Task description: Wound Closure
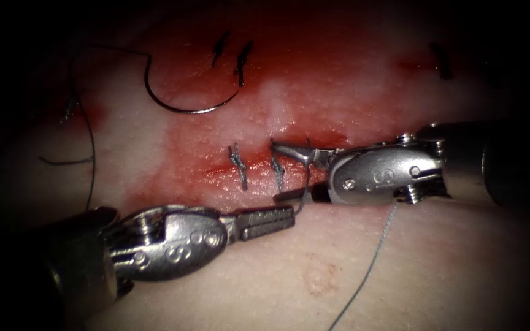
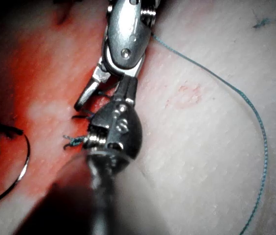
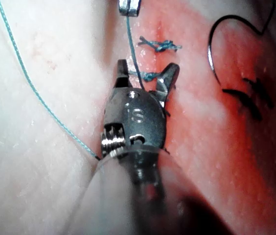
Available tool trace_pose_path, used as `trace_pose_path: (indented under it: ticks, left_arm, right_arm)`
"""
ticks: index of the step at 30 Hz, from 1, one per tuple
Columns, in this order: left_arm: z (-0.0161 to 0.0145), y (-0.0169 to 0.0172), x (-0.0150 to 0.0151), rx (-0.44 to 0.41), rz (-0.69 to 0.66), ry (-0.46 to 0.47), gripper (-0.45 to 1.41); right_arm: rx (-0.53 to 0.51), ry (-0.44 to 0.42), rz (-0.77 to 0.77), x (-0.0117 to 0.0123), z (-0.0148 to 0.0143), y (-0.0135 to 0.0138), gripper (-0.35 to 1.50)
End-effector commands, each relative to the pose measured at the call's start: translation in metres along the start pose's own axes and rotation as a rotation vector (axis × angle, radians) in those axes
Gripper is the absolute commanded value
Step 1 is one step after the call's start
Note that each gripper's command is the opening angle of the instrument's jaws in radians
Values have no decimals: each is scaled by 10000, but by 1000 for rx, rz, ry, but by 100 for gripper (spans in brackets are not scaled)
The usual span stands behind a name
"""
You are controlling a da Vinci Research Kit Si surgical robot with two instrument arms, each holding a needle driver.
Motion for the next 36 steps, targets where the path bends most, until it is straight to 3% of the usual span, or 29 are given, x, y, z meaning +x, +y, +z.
trace_pose_path:
  ticks: [1, 18, 20, 21, 22, 23, 25, 28, 29, 30, 31, 33, 34, 35, 36]
  left_arm:
    - [9, 1, -2, 2, 0, 0, -45]
    - [14, 7, 4, -4, -2, 9, -45]
    - [13, 7, 4, -4, -2, 9, -45]
    - [13, 7, 4, -4, -2, 9, -45]
    - [13, 8, 4, -6, -2, 11, -45]
    - [13, 8, 4, -6, -2, 11, -45]
    - [13, 8, 4, -6, -2, 11, -45]
    - [13, 9, 5, -5, 4, 10, -45]
    - [12, 10, 6, -9, 10, 13, -45]
    - [11, 10, 6, -10, 9, 13, -45]
    - [6, 9, 7, -15, 8, 16, -45]
    - [-1, 7, 8, -23, 12, 19, -45]
    - [-1, 7, 8, -23, 12, 19, -45]
    - [-19, -3, 8, -26, 18, 9, -45]
    - [-29, -8, 6, -15, 15, -5, -45]
  right_arm:
    - [-5, 3, 1, -1, 14, -7, 143]
    - [-14, 17, -4, 2, 23, -9, 137]
    - [6, 28, 9, 3, 21, -12, 84]
    - [6, 28, 9, 3, 21, -12, 84]
    - [29, 27, 6, 2, 21, -14, 19]
    - [38, -26, -1, -1, 21, -16, -35]
    - [-9, -59, -17, -4, 22, -18, -35]
    - [28, -63, -42, -10, 27, -22, -35]
    - [34, -57, -30, -10, 25, -21, -18]
    - [37, -57, -17, -9, 23, -20, 32]
    - [35, -59, 0, -5, 15, -18, 115]
    - [6, -70, 8, 2, 1, -14, 140]
    - [6, -70, 8, 2, 1, -14, 140]
    - [-31, -78, 29, 13, -25, -5, 148]
    - [-37, -77, 36, 17, -34, -1, 148]
